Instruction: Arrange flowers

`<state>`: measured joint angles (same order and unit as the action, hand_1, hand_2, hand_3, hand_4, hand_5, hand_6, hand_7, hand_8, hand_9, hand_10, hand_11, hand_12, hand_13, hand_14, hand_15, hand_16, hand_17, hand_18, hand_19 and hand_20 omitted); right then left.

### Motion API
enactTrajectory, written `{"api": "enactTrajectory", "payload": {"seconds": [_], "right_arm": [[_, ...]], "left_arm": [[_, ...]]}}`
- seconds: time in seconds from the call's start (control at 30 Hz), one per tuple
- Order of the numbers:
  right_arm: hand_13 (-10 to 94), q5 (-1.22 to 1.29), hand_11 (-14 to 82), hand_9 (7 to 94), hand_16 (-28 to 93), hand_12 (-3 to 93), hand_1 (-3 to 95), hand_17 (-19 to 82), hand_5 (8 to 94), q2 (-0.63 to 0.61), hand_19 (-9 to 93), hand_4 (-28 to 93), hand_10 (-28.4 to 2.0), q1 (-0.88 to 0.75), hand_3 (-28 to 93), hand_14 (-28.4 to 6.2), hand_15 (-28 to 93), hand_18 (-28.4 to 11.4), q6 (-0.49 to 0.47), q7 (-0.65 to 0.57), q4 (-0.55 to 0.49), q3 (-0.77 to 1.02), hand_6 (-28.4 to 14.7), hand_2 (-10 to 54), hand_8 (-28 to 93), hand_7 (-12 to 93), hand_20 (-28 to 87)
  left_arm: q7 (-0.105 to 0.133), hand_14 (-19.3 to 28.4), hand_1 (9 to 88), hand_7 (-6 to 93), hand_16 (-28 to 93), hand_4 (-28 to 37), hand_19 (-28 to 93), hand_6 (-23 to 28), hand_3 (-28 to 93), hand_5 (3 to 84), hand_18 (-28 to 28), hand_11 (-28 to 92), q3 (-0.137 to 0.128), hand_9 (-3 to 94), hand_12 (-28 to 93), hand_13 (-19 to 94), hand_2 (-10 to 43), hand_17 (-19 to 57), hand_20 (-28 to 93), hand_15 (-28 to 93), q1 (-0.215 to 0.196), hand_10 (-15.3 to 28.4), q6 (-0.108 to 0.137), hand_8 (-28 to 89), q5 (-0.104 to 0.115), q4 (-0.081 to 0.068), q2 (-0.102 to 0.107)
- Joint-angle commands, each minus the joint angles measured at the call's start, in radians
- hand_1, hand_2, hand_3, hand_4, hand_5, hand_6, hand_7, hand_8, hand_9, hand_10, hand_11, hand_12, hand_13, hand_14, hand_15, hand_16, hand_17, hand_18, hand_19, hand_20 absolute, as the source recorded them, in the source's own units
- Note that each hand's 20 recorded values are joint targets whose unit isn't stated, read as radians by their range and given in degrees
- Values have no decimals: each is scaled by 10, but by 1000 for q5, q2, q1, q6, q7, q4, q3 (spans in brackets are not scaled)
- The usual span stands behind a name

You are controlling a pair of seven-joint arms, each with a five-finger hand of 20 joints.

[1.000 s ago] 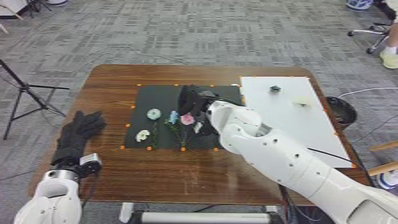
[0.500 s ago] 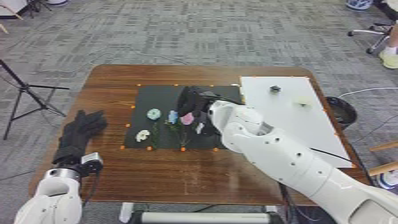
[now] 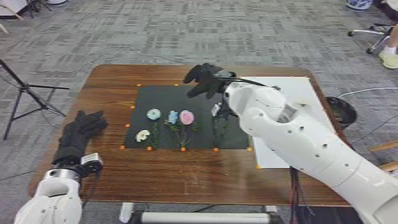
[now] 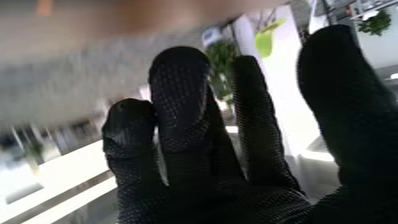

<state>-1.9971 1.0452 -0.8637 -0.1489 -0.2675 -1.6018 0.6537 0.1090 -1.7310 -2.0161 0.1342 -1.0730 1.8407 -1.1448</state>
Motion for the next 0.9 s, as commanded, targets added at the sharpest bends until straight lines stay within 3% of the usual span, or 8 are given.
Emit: {"api": "enactTrajectory", "payload": {"seconds": [0.03, 0.17, 0.3, 0.53, 0.77, 0.87, 0.9], "right_arm": [[680, -151, 46, 426, 303, 171, 336, 364, 416, -245, 806, -124, -178, -35, 646, -114, 610, -228, -24, -25, 10, 177, -16, -95, -69, 96, 565], [664, -179, 11, 314, 293, 141, 264, 356, 306, -305, 793, -146, -193, -97, 652, -125, 608, -236, -88, -86, 32, 266, -38, -95, -48, 47, 566], [660, -239, -2, 279, 287, 128, 239, 356, 271, -331, 791, -159, -206, -173, 629, -131, 607, -242, -167, -96, 53, 355, -47, -95, -39, 27, 564], [661, -272, 8, 295, 282, 126, 234, 352, 288, -347, 788, -172, -206, -301, 619, -132, 609, -248, -233, -104, 54, 475, -41, -95, -32, 29, 564], [684, -247, 30, 364, 281, 120, 253, 365, 339, -352, 800, -183, -210, -362, 623, -126, 617, -248, -185, -107, 39, 463, -27, -95, -42, 49, 565], [696, -251, 47, 416, 284, 127, 273, 379, 371, -355, 820, -185, -193, -379, 634, -120, 632, -246, -138, -98, 39, 442, -19, -95, -51, 70, 567], [705, -245, 51, 432, 284, 130, 278, 385, 379, -359, 826, -187, -188, -385, 637, -117, 634, -246, -109, -105, 38, 434, -17, -95, -54, 76, 566]], "left_arm": [[-13, 197, 192, 116, 22, -283, 235, 47, 570, 494, 156, 205, -10, 471, 122, 378, 141, 44, 219, 235, -36, 153, 10, -60, 4, 6, -8], [-14, 199, 192, 115, 21, -283, 253, 47, 570, 494, 159, 205, -10, 472, 123, 380, 141, 44, 230, 241, -36, 153, 12, -59, 3, 8, -8], [-13, 199, 192, 115, 20, -283, 241, 47, 571, 494, 158, 206, -15, 472, 124, 379, 141, 43, 222, 242, -43, 153, 14, -59, 4, 12, -9], [-12, 199, 192, 116, 19, -283, 227, 47, 570, 494, 155, 206, -12, 473, 123, 379, 141, 40, 216, 243, -39, 154, 9, -59, 2, 12, -10], [-10, 200, 193, 115, 19, -283, 226, 48, 569, 494, 156, 206, -10, 473, 124, 379, 141, 39, 216, 244, -36, 153, 6, -58, 1, 11, -11], [21, 200, 193, 115, 19, -283, 218, 47, 570, 494, 155, 206, -3, 473, 124, 379, 140, 42, 211, 244, -38, 153, 26, -59, 4, 12, -5], [46, 200, 193, 115, 18, -283, 210, 48, 570, 497, 155, 207, 6, 475, 124, 379, 141, 44, 206, 244, -35, 154, 49, -59, 7, 13, 0]]}}
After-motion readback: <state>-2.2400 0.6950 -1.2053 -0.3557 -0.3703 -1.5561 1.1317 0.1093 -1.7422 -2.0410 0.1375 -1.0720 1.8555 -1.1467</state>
